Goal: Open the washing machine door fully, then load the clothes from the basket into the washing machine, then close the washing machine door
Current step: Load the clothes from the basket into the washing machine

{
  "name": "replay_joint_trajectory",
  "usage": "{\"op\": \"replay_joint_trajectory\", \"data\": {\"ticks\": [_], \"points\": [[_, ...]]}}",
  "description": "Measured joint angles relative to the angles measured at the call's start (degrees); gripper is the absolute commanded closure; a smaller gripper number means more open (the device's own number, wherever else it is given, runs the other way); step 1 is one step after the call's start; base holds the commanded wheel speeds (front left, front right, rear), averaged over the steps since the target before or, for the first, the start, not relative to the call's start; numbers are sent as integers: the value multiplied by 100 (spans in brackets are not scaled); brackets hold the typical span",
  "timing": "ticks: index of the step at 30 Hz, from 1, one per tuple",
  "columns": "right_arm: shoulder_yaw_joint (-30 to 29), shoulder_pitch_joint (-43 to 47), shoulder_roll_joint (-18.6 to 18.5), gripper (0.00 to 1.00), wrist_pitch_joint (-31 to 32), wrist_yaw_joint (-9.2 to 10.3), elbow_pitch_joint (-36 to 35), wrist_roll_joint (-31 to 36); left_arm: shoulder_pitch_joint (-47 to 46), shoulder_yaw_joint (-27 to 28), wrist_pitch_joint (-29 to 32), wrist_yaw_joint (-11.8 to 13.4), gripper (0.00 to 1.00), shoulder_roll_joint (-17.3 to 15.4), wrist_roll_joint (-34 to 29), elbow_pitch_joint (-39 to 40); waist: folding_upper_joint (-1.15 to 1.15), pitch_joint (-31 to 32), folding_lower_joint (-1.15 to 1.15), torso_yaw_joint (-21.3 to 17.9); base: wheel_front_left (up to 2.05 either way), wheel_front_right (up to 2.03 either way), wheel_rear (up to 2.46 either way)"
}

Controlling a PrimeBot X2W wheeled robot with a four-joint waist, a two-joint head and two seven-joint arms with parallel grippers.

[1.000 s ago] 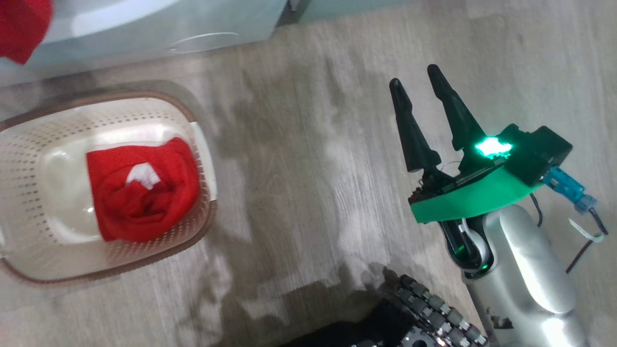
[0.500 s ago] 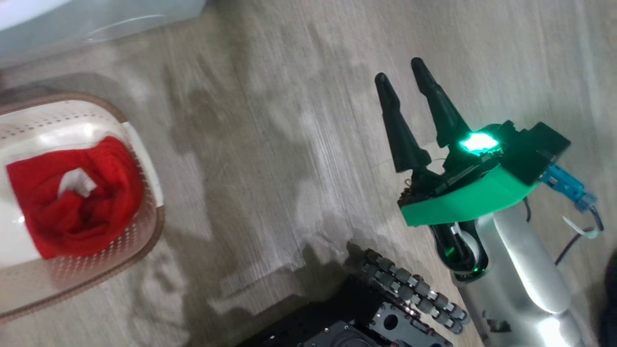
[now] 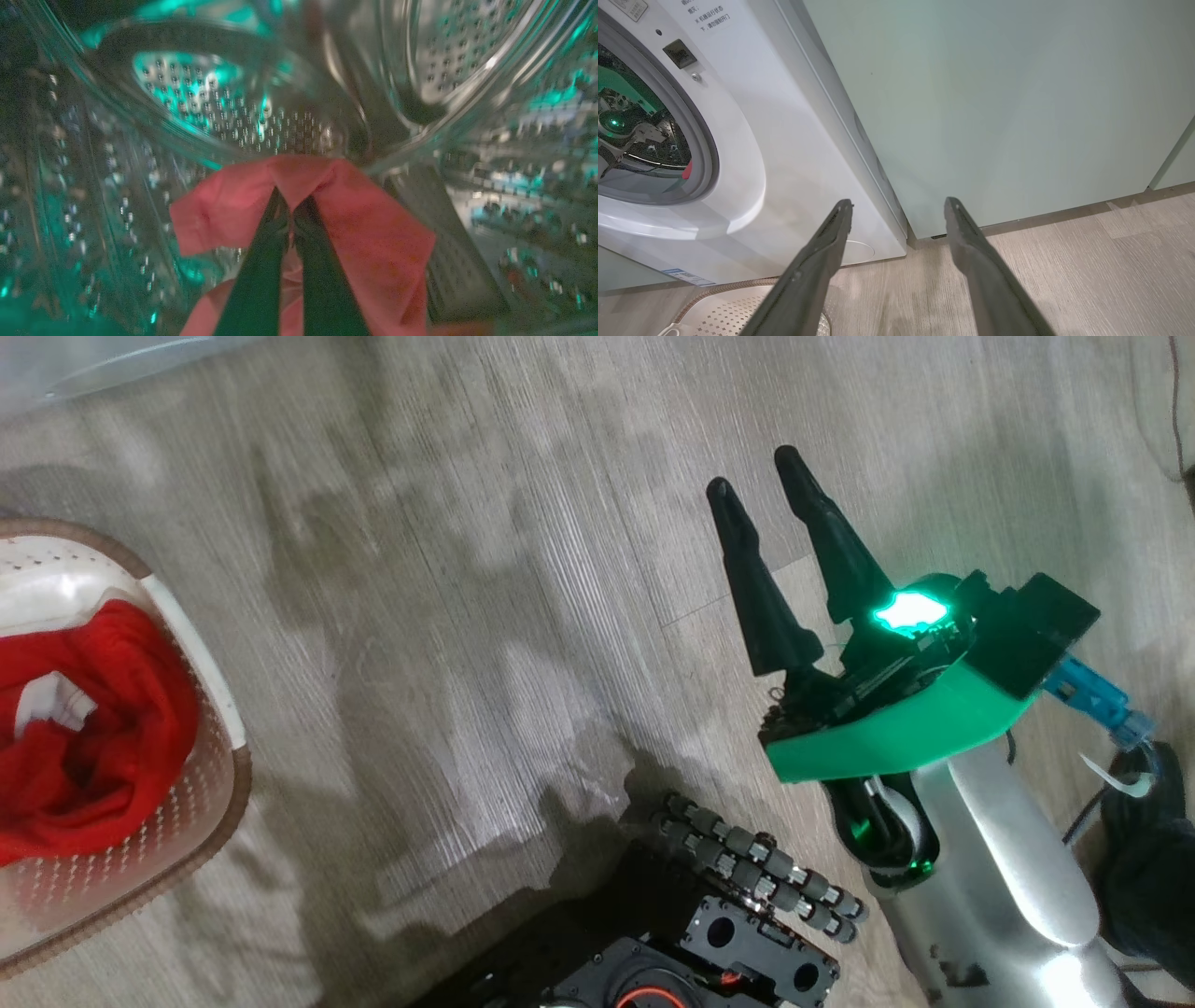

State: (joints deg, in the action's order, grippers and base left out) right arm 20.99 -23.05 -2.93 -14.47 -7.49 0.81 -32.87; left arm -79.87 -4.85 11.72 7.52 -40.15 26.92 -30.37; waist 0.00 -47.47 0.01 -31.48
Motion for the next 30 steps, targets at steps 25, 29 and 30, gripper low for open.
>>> {"op": "replay_joint_trajectory", "data": {"ticks": [25,29,30], "points": [[-67,-138,1,0,0,0,37,92,538,-345,-1021,-322,0,109,-146,-843,0,129,-1,329,0,0,0],[-158,-131,1,0,0,0,80,198,865,-275,-1272,-272,0,297,34,-687,0,249,-1,418,0,0,0],[-193,-127,1,0,0,0,104,235,1004,-257,-1372,-257,0,372,78,-612,0,291,-1,455,0,0,0]]}}
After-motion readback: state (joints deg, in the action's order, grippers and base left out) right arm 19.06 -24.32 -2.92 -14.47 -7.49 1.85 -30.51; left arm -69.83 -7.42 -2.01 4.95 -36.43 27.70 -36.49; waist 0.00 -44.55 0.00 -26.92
